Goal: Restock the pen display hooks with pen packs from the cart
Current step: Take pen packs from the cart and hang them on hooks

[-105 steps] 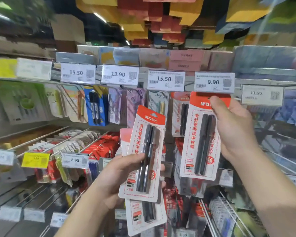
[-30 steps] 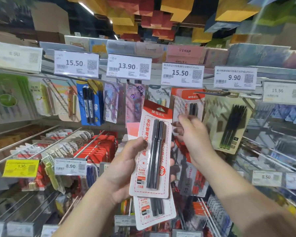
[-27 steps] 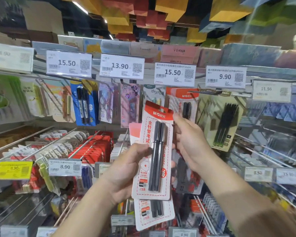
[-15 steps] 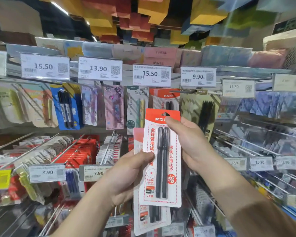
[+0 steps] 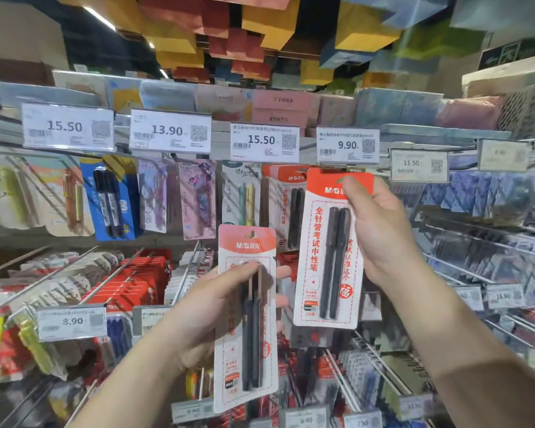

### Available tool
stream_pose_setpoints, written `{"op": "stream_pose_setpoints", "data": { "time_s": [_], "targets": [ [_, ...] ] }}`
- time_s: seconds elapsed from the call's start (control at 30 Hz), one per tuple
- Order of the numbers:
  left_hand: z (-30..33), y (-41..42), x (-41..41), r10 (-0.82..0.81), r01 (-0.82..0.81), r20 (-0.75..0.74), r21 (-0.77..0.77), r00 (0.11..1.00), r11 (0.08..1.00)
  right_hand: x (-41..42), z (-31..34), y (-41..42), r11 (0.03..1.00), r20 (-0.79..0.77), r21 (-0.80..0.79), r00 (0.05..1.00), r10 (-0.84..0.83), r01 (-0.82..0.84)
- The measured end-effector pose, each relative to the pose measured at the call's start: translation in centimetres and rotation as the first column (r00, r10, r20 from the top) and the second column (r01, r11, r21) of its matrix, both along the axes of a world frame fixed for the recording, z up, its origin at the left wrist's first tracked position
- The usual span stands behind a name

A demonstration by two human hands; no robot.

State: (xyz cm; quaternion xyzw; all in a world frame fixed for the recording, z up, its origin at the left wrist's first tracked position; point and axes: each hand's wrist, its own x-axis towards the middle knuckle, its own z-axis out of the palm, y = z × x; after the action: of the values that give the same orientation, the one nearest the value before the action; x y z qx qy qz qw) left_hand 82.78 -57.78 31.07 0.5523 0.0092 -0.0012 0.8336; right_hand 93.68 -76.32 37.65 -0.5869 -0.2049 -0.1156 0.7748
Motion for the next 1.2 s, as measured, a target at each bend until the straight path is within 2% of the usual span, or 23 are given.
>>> {"op": "stream_pose_setpoints", "data": {
  "time_s": [0.13, 0.37, 0.47, 0.63, 0.97, 1.1, 1.2],
  "targets": [
    [0.4, 0.1, 0.1, 0.001, -0.002, -0.012, -0.014, 1.0, 1.0, 0.5, 1.0, 0.2, 0.999, -0.002, -0.018, 1.0, -0.027, 0.027],
    [0.6, 1.0, 0.4, -0.048, 0.047, -0.007, -0.072, 0.999, 0.996, 1.9, 1.4, 0.0, 0.999, -0.13, 0.025, 0.99, 0.048, -0.045],
    [0.6, 1.2, 0.6, -0.054, 0.054, -0.005, -0.083, 0.999, 0.995, 2.6, 1.0, 0.2, 0.999, -0.167, -0.005, 0.985, 0.052, -0.053],
    [0.3, 1.6, 0.9, -0.069, 0.065, -0.037, -0.107, 0.997, 0.992, 3.9, 0.5, 1.0, 0.999, -0.159, -0.038, 0.987, -0.035, 0.029],
    [0.2, 1.6, 1.3, -0.084, 0.086, 0.016, -0.129, 0.996, 0.988, 9.6, -0.3, 4.2, 0.98, -0.182, -0.106, 0.966, -0.184, 0.167],
    [-0.2, 2.0, 1.1, -0.085, 0.087, 0.014, -0.138, 0.996, 0.987, 10.4, 0.3, 5.7, 0.971, -0.303, -0.104, 0.923, -0.238, 0.217],
    [-0.2, 2.3, 0.7, -0.073, 0.076, 0.024, -0.138, 0.997, 0.988, 10.8, 0.6, 6.3, 0.977, -0.355, -0.073, 0.91, -0.213, 0.201]
  ]
}}
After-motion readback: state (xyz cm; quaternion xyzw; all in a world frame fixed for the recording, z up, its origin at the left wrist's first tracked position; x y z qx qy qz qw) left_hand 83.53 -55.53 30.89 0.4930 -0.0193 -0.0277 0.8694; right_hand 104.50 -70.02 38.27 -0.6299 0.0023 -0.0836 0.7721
